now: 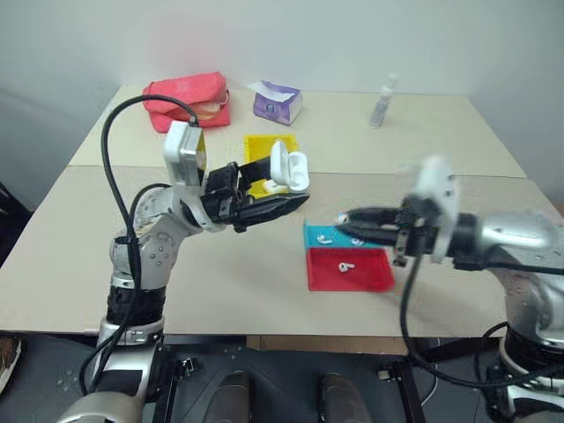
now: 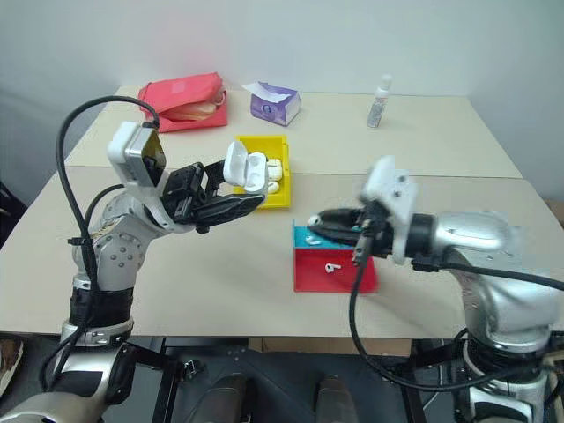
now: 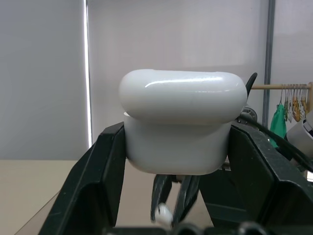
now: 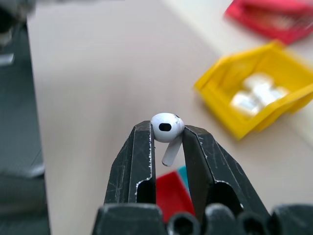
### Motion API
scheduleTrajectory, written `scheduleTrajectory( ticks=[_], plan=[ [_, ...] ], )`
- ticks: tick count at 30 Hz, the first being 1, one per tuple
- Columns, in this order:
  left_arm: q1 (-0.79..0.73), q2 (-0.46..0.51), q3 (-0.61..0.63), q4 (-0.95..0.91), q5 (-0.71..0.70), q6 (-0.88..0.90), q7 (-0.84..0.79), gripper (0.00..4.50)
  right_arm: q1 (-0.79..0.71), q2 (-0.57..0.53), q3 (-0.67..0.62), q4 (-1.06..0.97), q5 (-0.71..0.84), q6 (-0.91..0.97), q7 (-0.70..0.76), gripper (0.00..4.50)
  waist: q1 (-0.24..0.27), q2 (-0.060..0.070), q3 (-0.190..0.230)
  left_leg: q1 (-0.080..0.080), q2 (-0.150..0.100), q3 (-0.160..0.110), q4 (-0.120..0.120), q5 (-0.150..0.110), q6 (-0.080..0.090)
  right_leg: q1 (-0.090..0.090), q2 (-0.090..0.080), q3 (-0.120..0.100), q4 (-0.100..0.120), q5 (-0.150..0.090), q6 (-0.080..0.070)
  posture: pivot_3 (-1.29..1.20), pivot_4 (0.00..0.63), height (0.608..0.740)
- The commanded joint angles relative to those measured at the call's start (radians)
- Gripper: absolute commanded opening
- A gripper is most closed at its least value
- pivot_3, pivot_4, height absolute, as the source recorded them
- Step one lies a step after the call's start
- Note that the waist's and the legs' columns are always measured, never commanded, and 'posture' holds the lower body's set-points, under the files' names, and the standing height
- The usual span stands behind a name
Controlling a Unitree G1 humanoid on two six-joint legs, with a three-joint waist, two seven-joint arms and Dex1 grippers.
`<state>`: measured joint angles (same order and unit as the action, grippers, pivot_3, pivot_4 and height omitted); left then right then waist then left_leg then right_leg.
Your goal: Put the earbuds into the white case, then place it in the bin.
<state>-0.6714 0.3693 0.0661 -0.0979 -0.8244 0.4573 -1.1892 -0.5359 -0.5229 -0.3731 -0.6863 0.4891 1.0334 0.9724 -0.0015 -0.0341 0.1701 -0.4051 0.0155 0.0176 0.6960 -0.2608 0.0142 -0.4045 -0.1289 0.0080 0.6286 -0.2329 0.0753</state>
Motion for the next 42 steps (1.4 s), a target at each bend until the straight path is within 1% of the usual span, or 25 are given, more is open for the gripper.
scheduleTrajectory(
  ticks=[1, 3, 7, 15, 22, 27, 36, 42],
  plan=[
    [-0.048, -0.01, -0.007, 0.016, 0.006, -0.019, -0.013, 2.8, -0.071, 0.093, -0.121, -0.044, 0.143, -0.033, -0.144, 0.63, -0.005, 0.0, 0.0, 0.0, 0.0, 0.0, 0.0, 0.0, 0.0, 0.0, 0.0, 0.0, 0.0, 0.0, 0.0, 0.0, 0.15, 0.74],
    [-0.058, -0.012, -0.009, 0.028, 0.002, -0.006, -0.011, 2.8, -0.097, 0.115, -0.11, -0.053, 0.175, -0.037, -0.208, 0.63, -0.009, 0.0, 0.0, 0.0, 0.0, -0.001, -0.001, 0.0, 0.0, -0.001, 0.0, 0.0, 0.001, 0.0, 0.0, 0.0, 0.15, 0.74],
    [-0.059, -0.012, -0.02, 0.031, 0.006, 0.009, -0.005, 2.8, -0.157, 0.154, -0.033, -0.042, 0.225, -0.042, -0.319, 0.63, -0.013, 0.001, 0.0, 0.0, 0.0, 0.0, -0.001, 0.0, 0.0, -0.001, 0.0, 0.001, 0.001, 0.0, 0.0, 0.0, 0.15, 0.74],
    [-0.053, -0.01, -0.022, 0.016, -0.001, 0.018, 0.011, 2.8, -0.208, 0.162, 0.061, 0.034, 0.355, -0.03, -0.397, 0.63, -0.012, 0.001, 0.0, 0.0, 0.0, 0.0, -0.001, 0.0, 0.0, -0.001, 0.0, 0.0, 0.0, 0.0, 0.0, 0.0, 0.15, 0.74],
    [-0.046, -0.003, -0.014, 0.006, -0.001, 0.026, 0.024, 2.8, -0.213, 0.118, 0.102, 0.079, 0.435, -0.038, -0.422, 0.63, -0.012, 0.001, 0.0, -0.001, 0.0, -0.001, -0.001, 0.0, 0.0, -0.001, 0.0, 0.0, 0.0, 0.0, 0.0, 0.0, 0.15, 0.74],
    [-0.047, 0.002, -0.017, 0.003, 0.0, 0.028, 0.026, 2.8, -0.207, 0.086, 0.134, 0.096, 0.454, -0.051, -0.428, 0.63, -0.012, 0.001, 0.0, -0.001, 0.0, -0.001, -0.001, 0.0, 0.0, -0.001, 0.0, 0.0, 0.0, 0.0, 0.0, 0.0, 0.15, 0.74],
    [-0.055, -0.005, -0.023, 0.014, 0.016, 0.002, 0.003, 2.8, -0.203, 0.043, 0.197, 0.125, 0.408, -0.099, -0.45, 0.63, -0.012, 0.001, 0.0, -0.001, 0.0, 0.0, -0.001, 0.0, 0.0, -0.001, 0.0, 0.0, 0.0, 0.0, 0.0, 0.0, 0.15, 0.74],
    [-0.06, -0.017, -0.021, 0.022, 0.032, -0.016, -0.01, 2.8, -0.195, -0.025, 0.235, 0.138, 0.377, -0.136, -0.392, 0.63, -0.012, 0.001, 0.0, -0.001, 0.0, 0.0, -0.001, 0.0, 0.0, -0.001, 0.0, 0.0, -0.001, 0.0, 0.0, 0.0, 0.15, 0.74]
  ],
)
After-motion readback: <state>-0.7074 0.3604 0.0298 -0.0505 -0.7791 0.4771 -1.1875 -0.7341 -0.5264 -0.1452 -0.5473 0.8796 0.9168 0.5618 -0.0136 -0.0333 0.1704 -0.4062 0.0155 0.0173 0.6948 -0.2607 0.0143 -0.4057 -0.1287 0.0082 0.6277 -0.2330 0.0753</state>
